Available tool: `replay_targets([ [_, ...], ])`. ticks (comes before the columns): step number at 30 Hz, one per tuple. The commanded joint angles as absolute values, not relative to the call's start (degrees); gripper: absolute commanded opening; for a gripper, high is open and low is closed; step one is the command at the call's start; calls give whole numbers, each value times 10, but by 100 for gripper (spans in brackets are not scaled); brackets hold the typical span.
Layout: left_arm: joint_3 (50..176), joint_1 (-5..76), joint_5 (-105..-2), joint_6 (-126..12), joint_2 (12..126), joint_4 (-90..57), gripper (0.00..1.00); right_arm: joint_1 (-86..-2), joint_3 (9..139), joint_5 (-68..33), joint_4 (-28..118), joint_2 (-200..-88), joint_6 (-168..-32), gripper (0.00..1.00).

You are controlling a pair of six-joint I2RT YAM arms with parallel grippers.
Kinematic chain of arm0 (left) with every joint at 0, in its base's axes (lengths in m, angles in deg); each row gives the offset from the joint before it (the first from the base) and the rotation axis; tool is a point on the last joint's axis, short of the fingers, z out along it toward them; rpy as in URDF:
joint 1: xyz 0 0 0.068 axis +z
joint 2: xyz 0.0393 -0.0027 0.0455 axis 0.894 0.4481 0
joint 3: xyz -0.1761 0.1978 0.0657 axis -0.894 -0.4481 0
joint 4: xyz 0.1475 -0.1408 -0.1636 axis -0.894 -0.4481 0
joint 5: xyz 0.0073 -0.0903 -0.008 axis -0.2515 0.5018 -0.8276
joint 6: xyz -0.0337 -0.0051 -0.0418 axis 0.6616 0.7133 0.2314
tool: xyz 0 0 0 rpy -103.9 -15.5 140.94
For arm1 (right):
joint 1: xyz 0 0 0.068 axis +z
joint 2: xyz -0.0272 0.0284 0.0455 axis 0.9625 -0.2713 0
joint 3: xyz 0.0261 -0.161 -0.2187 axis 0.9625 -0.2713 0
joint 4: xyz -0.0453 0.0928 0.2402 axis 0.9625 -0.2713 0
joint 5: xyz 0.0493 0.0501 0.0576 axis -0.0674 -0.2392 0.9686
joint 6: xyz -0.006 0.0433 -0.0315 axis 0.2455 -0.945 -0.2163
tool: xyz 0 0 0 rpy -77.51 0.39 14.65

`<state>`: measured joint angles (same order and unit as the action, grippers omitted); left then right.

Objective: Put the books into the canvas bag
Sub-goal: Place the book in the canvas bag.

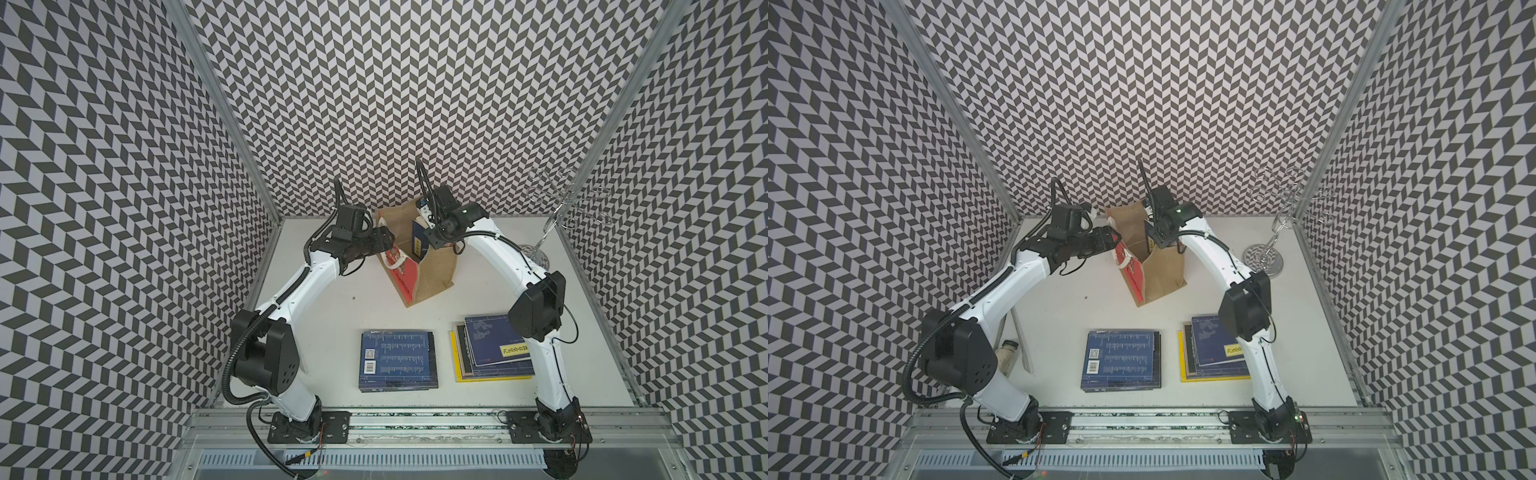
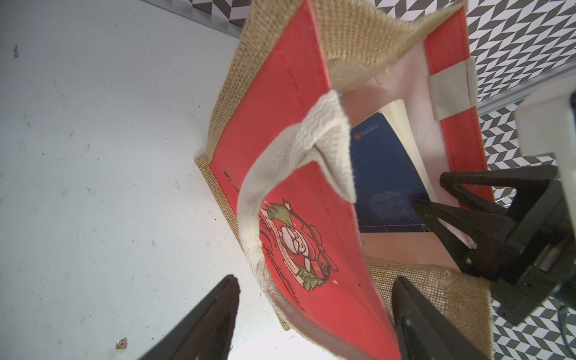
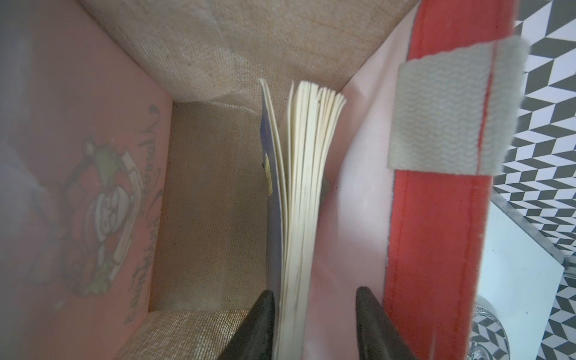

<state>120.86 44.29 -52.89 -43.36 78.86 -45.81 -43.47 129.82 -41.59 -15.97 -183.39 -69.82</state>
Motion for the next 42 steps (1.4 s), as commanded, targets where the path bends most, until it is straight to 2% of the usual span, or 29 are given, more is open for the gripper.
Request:
replay_targets([
  [1, 1202, 442, -528, -438, 766, -454, 76, -440, 1323, -436, -141, -1845, -700, 53],
  [9, 1200, 441, -526, -438, 760, -452, 77, -443, 1345, -445, -127, -1845, -695, 64],
  [19, 1195, 442, -519, -437, 757, -447, 78, -441, 1353, -438, -102, -1832, -686, 69],
  [25, 1189, 443, -506, -436, 752, -436, 78, -437, 1328, -368, -51, -1781, -687, 74],
  [31, 1186, 444, -502, -441, 738, -438, 80, -438, 1299, -323, -35, -1739, -702, 84],
  [33, 1182, 447, -506, -447, 726, -446, 81, -437, 1264, -310, -16, -1706, -710, 88],
  [37, 1141, 460, -508, -457, 685, -456, 83, -437, 1159, -284, 45, -1620, -733, 89],
  [38, 1125, 464, -507, -457, 670, -458, 84, -437, 1132, -273, 54, -1596, -742, 92],
  [39, 1107, 465, -507, -456, 656, -460, 85, -436, 1103, -252, 65, -1575, -743, 99],
  [42, 1053, 466, -504, -446, 607, -461, 91, -433, 985, -220, 110, -1486, -780, 99],
])
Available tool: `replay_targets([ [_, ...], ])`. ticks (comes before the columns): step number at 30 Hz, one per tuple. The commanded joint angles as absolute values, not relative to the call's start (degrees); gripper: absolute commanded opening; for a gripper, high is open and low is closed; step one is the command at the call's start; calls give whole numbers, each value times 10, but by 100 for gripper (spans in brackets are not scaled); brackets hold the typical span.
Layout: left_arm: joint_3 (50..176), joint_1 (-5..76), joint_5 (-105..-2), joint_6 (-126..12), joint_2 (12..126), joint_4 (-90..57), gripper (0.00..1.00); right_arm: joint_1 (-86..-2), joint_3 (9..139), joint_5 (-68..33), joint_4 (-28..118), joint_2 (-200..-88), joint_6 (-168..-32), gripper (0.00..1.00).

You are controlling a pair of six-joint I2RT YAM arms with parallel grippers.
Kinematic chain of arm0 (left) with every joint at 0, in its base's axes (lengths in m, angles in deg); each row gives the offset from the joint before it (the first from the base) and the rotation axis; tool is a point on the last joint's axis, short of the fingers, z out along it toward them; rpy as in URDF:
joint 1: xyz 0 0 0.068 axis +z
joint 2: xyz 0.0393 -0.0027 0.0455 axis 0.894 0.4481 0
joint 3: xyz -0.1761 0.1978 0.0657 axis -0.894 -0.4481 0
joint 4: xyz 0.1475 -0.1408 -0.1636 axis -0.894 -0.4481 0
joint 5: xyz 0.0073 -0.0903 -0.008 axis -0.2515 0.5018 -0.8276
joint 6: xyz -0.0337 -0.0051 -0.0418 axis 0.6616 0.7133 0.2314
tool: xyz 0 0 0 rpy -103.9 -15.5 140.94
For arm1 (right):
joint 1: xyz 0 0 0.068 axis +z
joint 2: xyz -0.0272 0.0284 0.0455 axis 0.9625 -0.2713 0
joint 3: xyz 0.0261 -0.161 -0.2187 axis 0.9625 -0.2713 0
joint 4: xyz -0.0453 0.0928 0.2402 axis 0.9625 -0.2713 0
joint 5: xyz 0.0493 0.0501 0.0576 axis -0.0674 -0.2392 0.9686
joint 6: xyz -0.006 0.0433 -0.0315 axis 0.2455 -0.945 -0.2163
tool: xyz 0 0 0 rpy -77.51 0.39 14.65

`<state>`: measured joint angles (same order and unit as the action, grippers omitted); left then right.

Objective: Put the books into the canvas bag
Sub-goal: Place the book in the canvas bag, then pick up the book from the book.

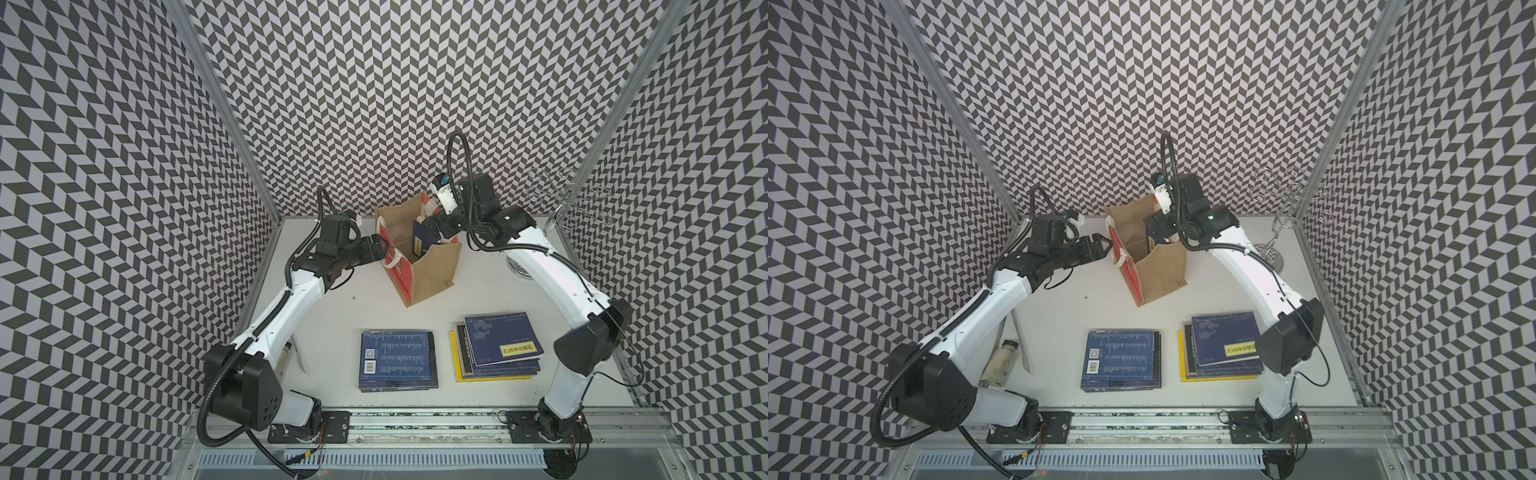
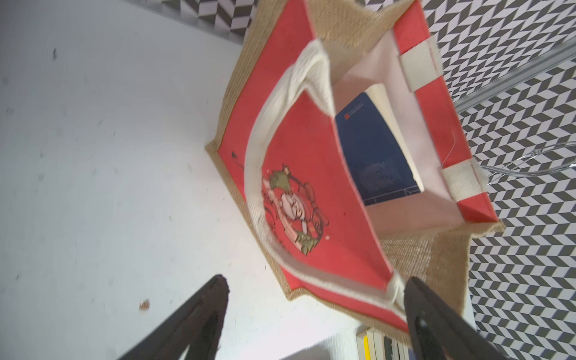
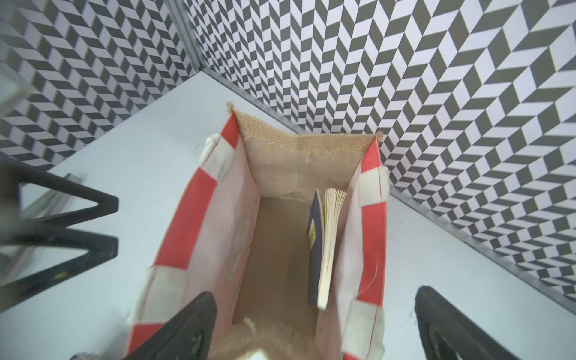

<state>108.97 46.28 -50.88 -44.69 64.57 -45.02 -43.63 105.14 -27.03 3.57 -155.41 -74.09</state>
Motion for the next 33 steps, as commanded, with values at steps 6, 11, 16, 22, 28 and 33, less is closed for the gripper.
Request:
replay_targets([
  [6, 932, 466, -493, -411, 499, -452, 100, -403, 668, -148, 239, -1240, -848, 99],
  [11, 822, 464, -468, -359, 424, -434, 99, -364, 471, -78, 287, -1104, -941, 99],
  [16, 718, 461, -436, -322, 360, -401, 99, -292, 333, -61, 330, -1058, -1014, 99],
  [22, 661, 433, -408, -299, 307, -408, 99, -255, 259, -48, 383, -1079, -1047, 100],
  [28, 651, 367, -452, -263, 276, -450, 99, -246, 242, -31, 408, -1124, -1052, 99],
  [33, 650, 322, -491, -239, 285, -474, 100, -233, 241, -36, 412, -1150, -1053, 98],
])
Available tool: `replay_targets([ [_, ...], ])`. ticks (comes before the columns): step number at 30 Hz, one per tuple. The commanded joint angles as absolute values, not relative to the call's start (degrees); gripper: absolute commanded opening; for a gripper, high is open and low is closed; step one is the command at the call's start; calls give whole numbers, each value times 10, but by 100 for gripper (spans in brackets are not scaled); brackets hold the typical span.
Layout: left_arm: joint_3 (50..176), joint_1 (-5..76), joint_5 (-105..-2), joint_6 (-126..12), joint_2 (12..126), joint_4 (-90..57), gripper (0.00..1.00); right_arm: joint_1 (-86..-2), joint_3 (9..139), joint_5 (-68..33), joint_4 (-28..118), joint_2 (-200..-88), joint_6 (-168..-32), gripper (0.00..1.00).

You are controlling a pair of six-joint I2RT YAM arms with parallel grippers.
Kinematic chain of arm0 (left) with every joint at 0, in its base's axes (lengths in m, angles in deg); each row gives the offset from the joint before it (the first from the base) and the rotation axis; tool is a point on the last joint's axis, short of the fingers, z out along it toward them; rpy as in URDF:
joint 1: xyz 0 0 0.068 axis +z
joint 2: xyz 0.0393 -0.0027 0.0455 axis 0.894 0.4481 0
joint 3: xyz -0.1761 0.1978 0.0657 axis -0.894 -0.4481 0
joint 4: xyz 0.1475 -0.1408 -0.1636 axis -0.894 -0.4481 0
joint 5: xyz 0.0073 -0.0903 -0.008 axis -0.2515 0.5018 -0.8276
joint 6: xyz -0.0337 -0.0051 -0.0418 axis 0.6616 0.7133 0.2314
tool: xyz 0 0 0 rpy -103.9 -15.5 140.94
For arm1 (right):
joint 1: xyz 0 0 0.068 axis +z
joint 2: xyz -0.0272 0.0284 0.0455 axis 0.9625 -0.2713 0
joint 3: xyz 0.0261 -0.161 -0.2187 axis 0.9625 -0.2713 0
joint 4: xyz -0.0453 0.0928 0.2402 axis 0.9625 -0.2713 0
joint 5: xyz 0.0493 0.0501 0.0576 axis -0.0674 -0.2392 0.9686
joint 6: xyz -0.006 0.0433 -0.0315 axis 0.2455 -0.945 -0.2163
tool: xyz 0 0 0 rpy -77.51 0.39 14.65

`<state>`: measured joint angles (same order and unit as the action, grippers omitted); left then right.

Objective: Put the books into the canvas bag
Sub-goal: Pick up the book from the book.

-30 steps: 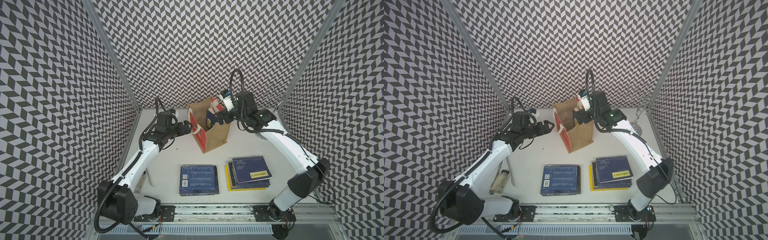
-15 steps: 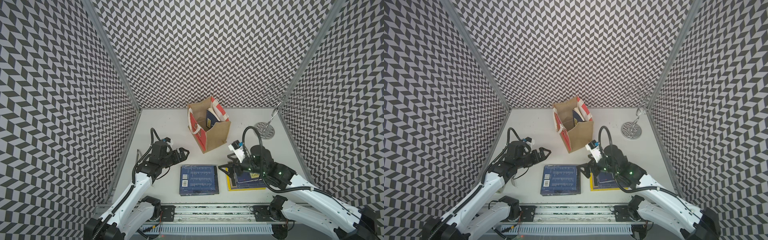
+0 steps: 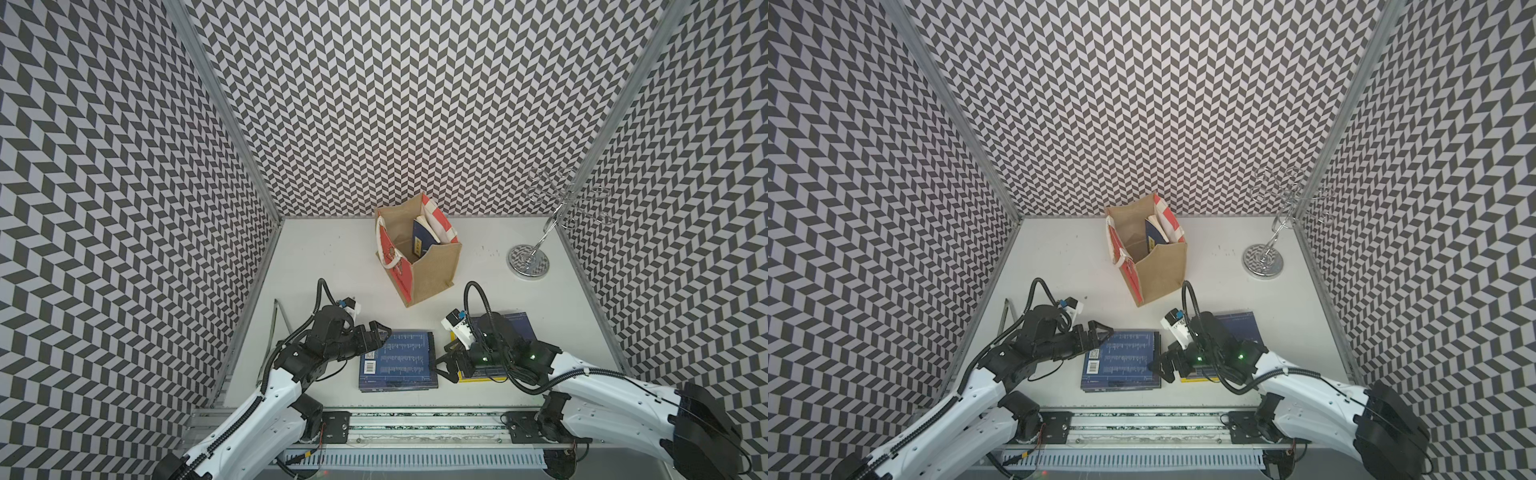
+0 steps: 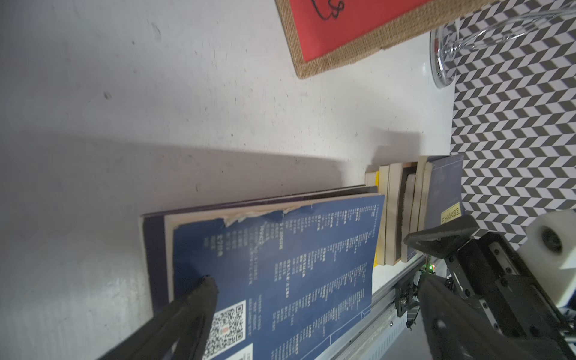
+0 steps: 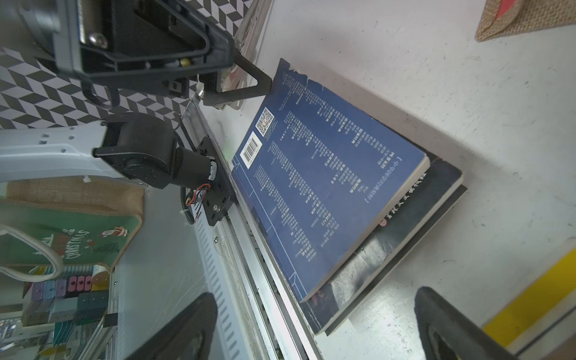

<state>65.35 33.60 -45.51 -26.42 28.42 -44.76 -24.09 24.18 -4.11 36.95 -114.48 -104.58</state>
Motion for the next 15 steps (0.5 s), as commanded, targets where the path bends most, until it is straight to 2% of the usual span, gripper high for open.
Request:
replay_targets([
  [1, 652, 317, -501, -234, 287, -479, 100, -231, 240, -37, 413, -1151, -1053, 98],
  [15, 662, 284, -569, -193, 271, -525, 100, -222, 224, -40, 438, -1176, -1053, 98],
])
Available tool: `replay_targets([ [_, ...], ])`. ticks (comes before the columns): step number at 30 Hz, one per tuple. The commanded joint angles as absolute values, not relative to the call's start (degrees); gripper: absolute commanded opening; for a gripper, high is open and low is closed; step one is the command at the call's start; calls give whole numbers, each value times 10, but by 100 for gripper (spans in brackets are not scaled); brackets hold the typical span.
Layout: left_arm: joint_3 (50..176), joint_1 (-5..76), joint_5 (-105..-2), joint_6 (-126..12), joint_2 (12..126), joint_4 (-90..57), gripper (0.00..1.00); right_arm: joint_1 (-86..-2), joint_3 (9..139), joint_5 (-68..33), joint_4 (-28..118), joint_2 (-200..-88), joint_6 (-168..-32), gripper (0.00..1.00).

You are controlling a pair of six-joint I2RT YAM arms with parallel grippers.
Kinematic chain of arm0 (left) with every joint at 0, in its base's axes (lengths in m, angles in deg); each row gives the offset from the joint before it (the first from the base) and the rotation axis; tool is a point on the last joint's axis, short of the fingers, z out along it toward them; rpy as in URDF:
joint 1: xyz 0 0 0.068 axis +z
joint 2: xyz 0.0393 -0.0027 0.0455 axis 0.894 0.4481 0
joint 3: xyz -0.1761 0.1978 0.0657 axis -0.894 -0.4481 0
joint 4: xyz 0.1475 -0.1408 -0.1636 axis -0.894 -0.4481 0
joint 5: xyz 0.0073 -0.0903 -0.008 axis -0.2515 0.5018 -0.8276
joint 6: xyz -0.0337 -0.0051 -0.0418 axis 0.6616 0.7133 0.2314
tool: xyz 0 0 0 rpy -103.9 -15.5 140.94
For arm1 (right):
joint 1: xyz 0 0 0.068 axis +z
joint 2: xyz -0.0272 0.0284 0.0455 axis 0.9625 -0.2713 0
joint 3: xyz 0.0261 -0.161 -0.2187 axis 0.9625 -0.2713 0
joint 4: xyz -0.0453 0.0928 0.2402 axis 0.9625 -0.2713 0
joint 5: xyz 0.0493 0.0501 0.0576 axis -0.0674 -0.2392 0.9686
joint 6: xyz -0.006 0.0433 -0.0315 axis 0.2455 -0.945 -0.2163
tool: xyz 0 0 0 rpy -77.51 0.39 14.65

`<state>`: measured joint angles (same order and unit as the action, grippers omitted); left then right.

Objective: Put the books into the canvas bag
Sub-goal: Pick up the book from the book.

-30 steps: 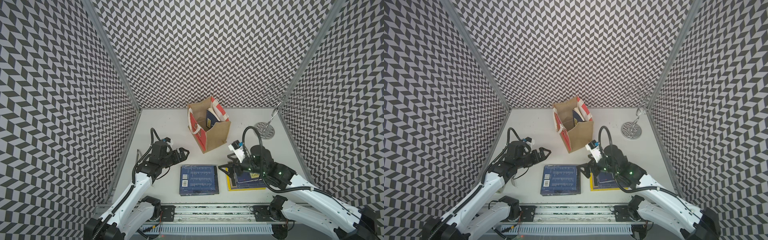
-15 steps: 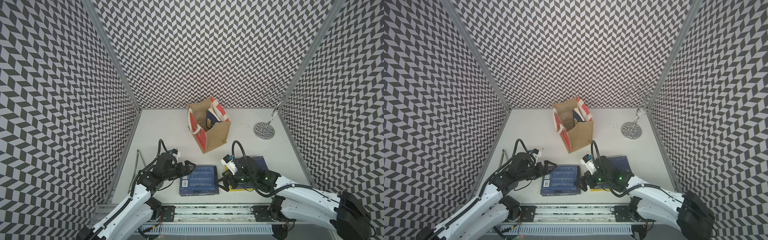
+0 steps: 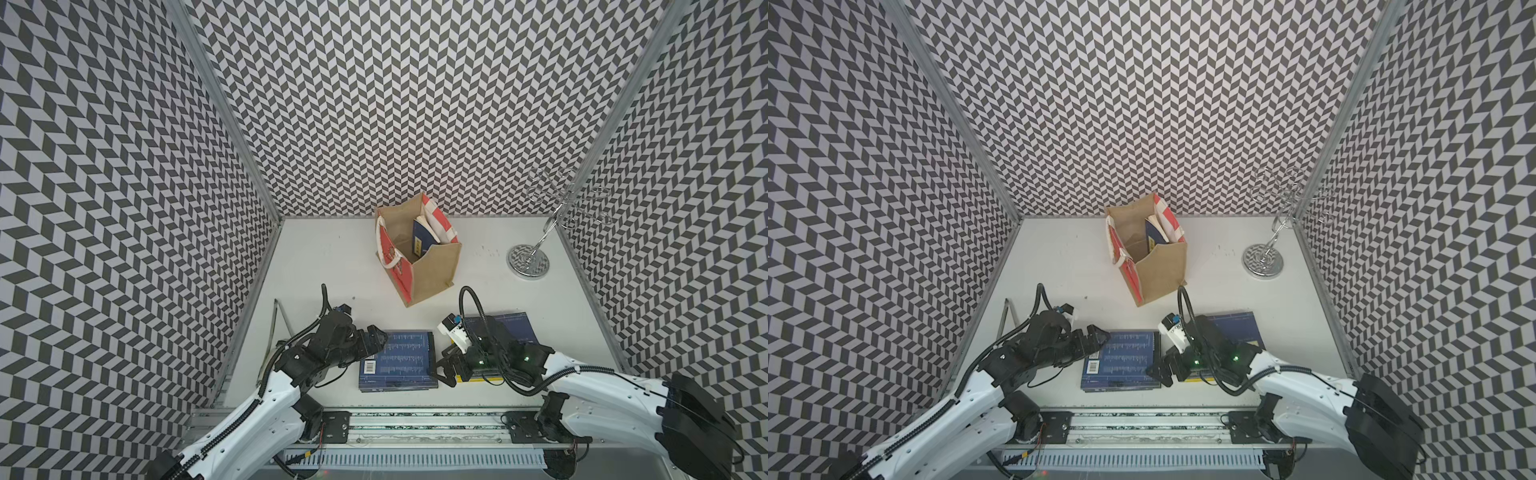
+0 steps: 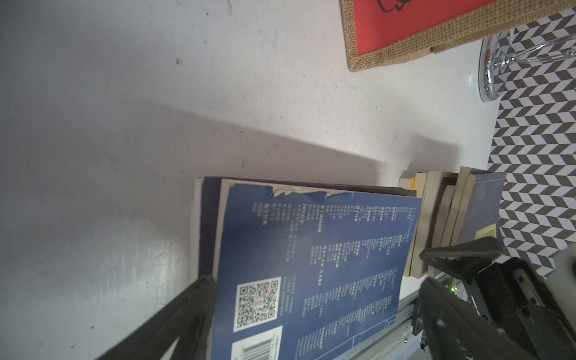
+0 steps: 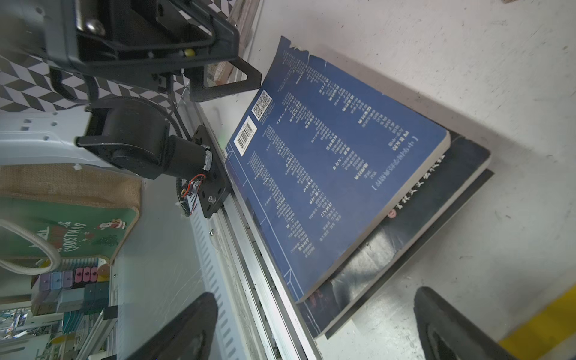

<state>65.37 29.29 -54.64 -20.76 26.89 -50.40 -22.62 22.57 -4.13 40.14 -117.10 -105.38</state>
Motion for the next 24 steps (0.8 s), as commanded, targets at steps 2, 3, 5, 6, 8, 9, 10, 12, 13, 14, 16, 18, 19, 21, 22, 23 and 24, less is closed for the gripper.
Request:
replay_targets([
  [2, 659, 282, -558, -200, 277, -517, 100, -222, 227, -39, 438, -1183, -1049, 98],
  [3, 659, 281, -555, -201, 280, -516, 100, -222, 228, -41, 438, -1185, -1049, 98],
  [5, 659, 278, -543, -208, 288, -508, 100, -222, 229, -41, 438, -1192, -1049, 98],
  [6, 660, 276, -538, -209, 290, -504, 99, -222, 229, -38, 439, -1194, -1050, 98],
  [8, 662, 267, -535, -206, 289, -495, 99, -222, 230, -36, 441, -1200, -1055, 96],
  [9, 662, 262, -534, -206, 287, -489, 100, -222, 229, -32, 443, -1201, -1057, 95],
  [10, 661, 259, -532, -204, 284, -483, 100, -222, 229, -30, 446, -1204, -1061, 94],
  [12, 660, 254, -528, -204, 284, -474, 99, -222, 228, -30, 450, -1207, -1065, 92],
  [13, 659, 252, -525, -204, 287, -470, 100, -222, 228, -30, 451, -1209, -1067, 90],
  [14, 659, 250, -524, -204, 289, -467, 99, -222, 229, -31, 452, -1208, -1069, 89],
  [16, 657, 245, -519, -205, 296, -459, 99, -222, 225, -36, 459, -1206, -1074, 88],
  [18, 655, 240, -514, -208, 301, -448, 100, -222, 225, -45, 458, -1211, -1080, 86],
  [19, 653, 238, -513, -208, 303, -444, 99, -222, 226, -49, 455, -1216, -1080, 86],
  [21, 650, 233, -511, -208, 307, -435, 100, -222, 226, -53, 456, -1225, -1085, 84],
  [22, 648, 230, -508, -209, 310, -428, 99, -222, 224, -53, 460, -1228, -1089, 84],
  [23, 647, 228, -507, -210, 313, -425, 99, -222, 221, -54, 465, -1230, -1092, 83],
  [24, 646, 227, -505, -210, 316, -422, 100, -222, 220, -56, 468, -1232, -1096, 82],
])
